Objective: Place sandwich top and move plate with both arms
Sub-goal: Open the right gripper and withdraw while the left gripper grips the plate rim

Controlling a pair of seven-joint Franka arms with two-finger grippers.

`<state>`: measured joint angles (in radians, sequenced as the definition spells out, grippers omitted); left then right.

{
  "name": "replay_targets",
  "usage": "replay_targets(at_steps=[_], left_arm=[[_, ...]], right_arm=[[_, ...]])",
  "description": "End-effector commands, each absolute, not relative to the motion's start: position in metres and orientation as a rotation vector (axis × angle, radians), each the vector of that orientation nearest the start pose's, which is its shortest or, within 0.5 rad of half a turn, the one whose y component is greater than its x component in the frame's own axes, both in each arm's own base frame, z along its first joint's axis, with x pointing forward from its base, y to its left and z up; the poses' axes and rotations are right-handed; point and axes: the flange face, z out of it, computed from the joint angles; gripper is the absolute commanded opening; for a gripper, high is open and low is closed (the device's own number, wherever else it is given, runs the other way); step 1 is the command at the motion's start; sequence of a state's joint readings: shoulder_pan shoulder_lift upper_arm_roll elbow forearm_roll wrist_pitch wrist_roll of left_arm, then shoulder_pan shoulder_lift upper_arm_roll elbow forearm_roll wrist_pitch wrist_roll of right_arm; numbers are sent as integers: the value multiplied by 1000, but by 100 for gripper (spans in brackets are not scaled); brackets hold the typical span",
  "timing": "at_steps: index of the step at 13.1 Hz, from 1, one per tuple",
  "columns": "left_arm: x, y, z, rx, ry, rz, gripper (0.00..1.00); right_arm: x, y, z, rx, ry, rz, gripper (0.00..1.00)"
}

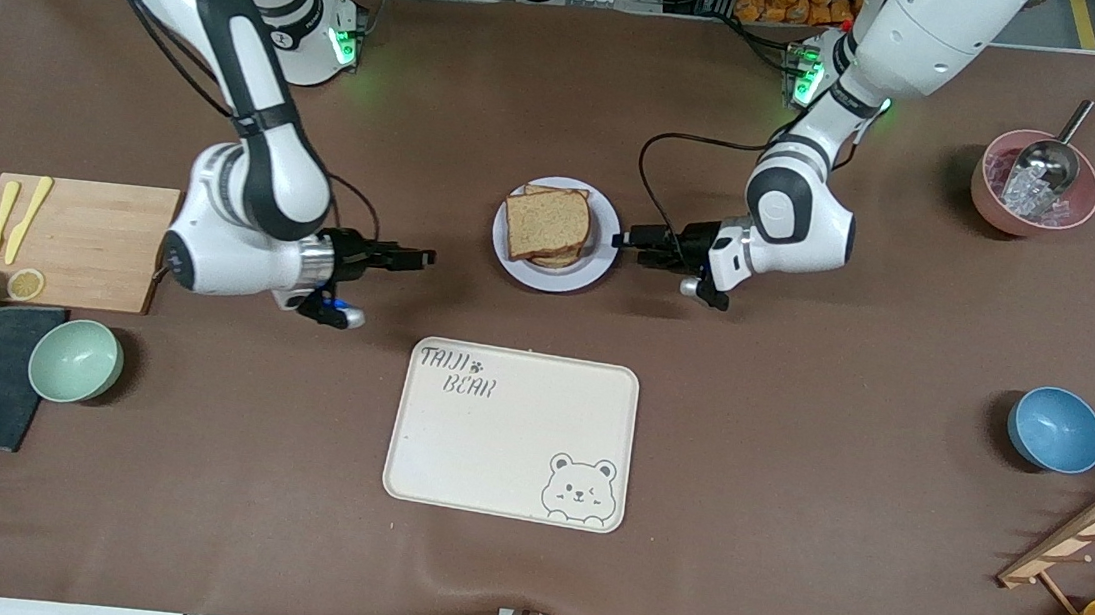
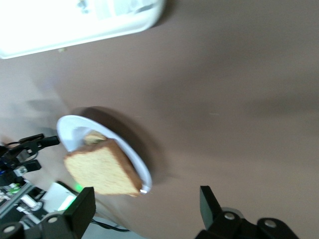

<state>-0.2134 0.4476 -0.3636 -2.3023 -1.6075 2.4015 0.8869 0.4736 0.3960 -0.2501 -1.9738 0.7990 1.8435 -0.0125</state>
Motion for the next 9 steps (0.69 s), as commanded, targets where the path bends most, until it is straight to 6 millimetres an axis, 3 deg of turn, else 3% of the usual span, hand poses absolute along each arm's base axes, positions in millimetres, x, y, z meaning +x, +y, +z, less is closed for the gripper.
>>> replay_targets(at_steps=[1,6,9], left_arm=[[389,-297,139,2177,49,-166,100],[381,-304,133,2194,53,-173,100],[382,-305,133,2191,67,-170,96]], right_arm=[[549,138,275,-2545,271,721,100],[563,84,296,-2674,235,733,100],[570,61,343,-2787,172,640,100]])
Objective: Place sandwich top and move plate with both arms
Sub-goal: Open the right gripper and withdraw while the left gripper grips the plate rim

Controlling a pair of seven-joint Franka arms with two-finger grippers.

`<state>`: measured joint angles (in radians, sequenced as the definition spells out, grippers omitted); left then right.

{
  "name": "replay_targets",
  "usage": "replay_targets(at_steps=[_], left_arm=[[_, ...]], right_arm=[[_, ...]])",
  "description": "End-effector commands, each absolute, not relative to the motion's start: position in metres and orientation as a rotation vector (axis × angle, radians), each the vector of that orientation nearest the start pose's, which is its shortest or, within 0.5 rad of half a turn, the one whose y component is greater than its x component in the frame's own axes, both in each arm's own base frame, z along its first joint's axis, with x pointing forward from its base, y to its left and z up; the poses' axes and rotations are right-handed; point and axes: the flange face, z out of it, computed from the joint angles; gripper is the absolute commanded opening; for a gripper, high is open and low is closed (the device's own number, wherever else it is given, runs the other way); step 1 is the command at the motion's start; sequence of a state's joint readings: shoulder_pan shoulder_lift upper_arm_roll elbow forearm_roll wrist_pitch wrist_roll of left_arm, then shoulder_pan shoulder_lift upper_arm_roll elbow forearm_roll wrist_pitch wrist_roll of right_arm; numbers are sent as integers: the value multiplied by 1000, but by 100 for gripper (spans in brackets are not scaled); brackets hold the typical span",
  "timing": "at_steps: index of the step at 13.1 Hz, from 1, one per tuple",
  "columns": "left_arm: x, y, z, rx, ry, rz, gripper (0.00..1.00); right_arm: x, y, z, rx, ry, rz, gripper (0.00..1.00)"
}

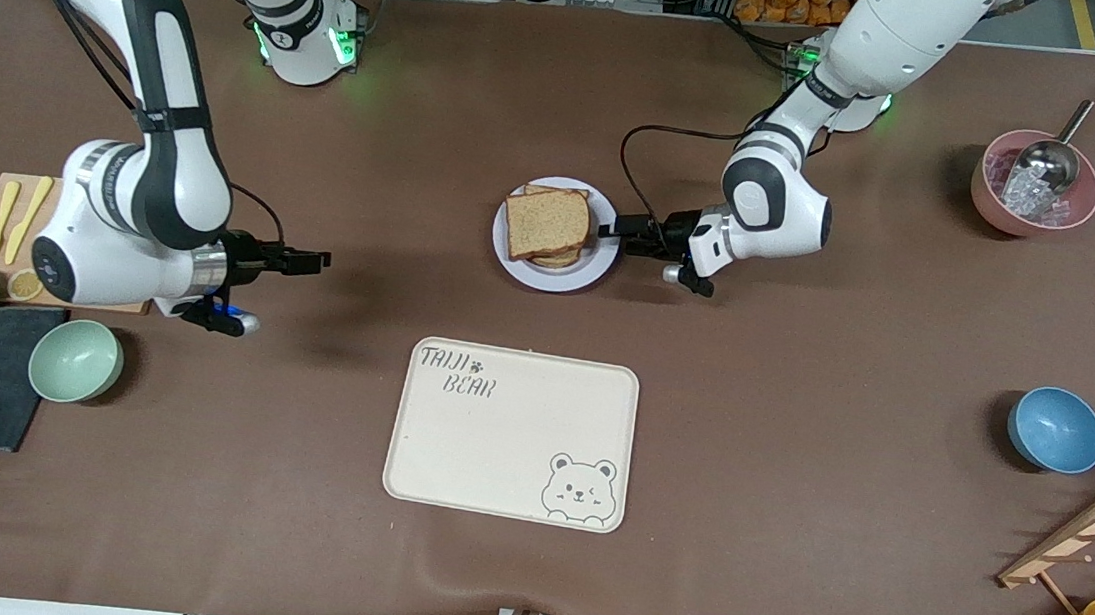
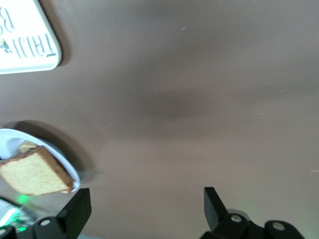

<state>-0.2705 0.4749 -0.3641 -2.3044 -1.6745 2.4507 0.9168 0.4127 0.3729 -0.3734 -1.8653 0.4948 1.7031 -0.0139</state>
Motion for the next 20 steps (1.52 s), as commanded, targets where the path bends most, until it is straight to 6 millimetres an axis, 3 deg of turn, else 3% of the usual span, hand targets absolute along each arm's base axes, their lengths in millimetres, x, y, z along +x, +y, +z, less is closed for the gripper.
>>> replay_targets(at_steps=[1,3,6,7,11,15,18,20], left_arm=[[379,-309,133,2189,62,-173,89],[378,-312,134,2184,71,-172,86],[375,-315,130,2187,70,-183,84],[375,-315,131,2187,68,-180,78],[370,-320,128,2201,96,-174,64],[367,-325,128,2209,108,-154,52],[357,-327,119,2215,106,-121,32],[354,-325,114,2216,118,-93,17]], right_arm=[[572,53,351,-2804,158,653,100],[578,31,368,-2798,102,665,100],[581,13,395,-2819,89,692,100],[582,10,408,-2828,69,691,100],[573,20,458,-2962,-33,608,100],[557,11,500,-2974,-54,524,100],[548,29,536,-3015,-79,413,100],[540,29,559,-3108,-59,351,100]])
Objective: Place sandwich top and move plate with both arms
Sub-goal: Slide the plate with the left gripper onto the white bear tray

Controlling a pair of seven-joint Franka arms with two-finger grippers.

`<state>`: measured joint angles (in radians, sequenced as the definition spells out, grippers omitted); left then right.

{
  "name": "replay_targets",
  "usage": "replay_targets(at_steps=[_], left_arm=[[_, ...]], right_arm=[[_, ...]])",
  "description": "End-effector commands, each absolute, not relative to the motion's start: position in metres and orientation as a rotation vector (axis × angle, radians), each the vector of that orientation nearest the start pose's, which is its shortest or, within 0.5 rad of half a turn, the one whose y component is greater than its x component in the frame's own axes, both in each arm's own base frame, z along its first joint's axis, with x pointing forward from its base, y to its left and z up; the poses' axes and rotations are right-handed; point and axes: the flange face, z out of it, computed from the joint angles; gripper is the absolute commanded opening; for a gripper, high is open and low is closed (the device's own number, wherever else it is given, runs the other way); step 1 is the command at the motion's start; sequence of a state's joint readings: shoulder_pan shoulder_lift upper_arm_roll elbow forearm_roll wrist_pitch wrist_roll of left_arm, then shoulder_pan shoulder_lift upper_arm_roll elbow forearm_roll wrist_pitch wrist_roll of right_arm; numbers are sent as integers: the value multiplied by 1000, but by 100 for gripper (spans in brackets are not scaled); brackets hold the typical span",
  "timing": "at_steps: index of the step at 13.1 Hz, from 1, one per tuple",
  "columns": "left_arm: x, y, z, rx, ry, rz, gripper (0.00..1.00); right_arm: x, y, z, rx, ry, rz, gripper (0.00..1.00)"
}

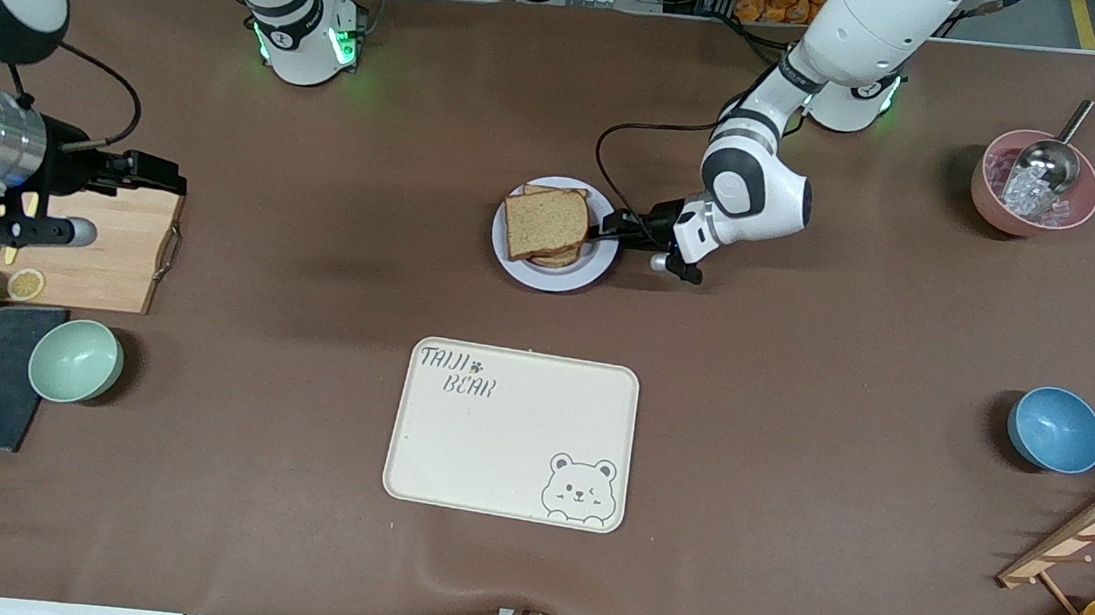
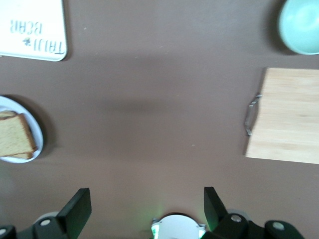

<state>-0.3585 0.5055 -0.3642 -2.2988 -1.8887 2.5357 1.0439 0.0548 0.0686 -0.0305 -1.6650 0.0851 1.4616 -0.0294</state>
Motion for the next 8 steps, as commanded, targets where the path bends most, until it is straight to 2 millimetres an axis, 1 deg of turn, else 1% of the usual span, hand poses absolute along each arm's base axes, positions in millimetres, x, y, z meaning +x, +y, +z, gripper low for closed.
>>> replay_targets(at_steps=[1,2,3,5,7,8], left_arm=[[354,-325,114,2211,127,-82,11],[355,-325,114,2208,136,-77,7],[356,-324,115,2207,139,-74,6],[361,-321,118,2202,148,-59,5],[368,-323,125,2185,172,-36,5],[370,-325,127,2179,182,-29,5]], right_arm=[[535,29,569,-3110,-60,329,100],[531,28,578,-3113,-65,308,100],[527,33,585,-3121,-81,289,100],[528,32,593,-3131,-75,268,100],[529,27,596,-3131,-60,253,100],[532,28,604,-3134,-65,229,100]])
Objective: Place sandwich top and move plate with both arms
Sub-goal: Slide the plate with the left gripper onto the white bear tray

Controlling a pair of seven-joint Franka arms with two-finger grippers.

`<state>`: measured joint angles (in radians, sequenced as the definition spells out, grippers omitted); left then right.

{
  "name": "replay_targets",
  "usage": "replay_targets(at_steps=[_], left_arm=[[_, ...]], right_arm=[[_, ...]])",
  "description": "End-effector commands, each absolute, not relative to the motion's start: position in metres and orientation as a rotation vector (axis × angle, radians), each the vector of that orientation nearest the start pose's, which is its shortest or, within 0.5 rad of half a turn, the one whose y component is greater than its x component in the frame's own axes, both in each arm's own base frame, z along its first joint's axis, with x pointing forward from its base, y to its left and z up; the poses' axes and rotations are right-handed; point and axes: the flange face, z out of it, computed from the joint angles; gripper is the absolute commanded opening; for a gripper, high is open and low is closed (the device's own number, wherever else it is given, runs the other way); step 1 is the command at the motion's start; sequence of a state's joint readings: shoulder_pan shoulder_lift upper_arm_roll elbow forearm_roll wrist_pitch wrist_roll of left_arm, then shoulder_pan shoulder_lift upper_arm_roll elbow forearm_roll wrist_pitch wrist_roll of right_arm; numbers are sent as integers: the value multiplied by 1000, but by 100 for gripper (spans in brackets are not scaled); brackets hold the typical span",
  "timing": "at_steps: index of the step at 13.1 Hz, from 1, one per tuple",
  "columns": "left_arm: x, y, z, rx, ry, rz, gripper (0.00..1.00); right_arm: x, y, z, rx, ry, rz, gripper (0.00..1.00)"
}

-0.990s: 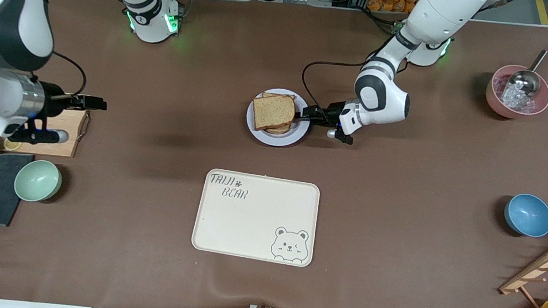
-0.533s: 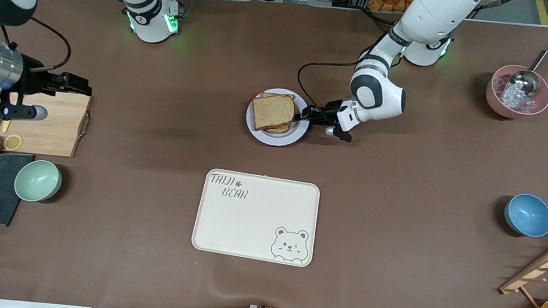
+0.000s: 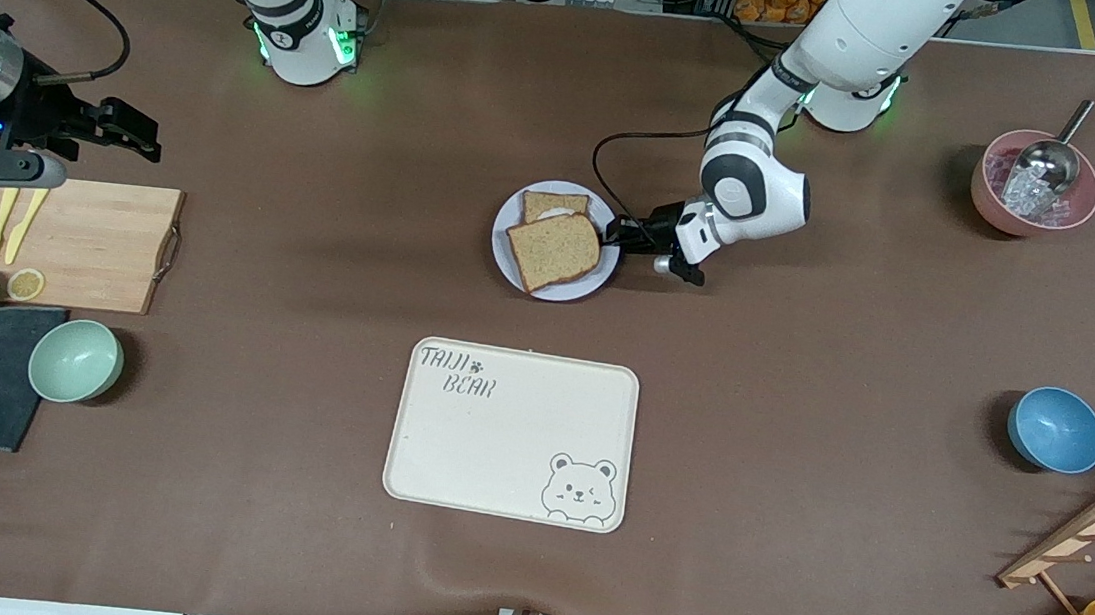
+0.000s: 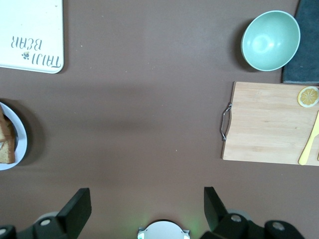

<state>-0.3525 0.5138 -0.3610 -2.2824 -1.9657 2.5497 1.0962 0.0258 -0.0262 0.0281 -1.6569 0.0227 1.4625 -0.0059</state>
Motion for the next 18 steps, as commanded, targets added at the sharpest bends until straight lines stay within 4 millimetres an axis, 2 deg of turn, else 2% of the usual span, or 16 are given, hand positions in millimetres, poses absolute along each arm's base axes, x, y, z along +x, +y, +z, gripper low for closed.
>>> replay_targets(at_steps=[1,4,7,11,13,15,18], left_arm=[[374,-326,130,2173,180,-19,5],[381,-329,144,2142,226,19,5],[392,-334,152,2122,231,43,5],[430,-321,161,2095,296,119,5],[453,-314,171,2113,319,180,5],[469,-304,170,2148,344,223,4],[494,-303,169,2193,402,281,3]], right_arm=[[532,28,606,-3134,-65,222,100],[535,27,604,-3138,-62,224,100],[535,16,604,-3123,-20,228,100],[535,28,611,-3138,-51,203,100],[537,34,607,-3150,-38,210,100],[539,42,608,-3167,-66,202,100],[541,46,604,-3173,-78,208,100]])
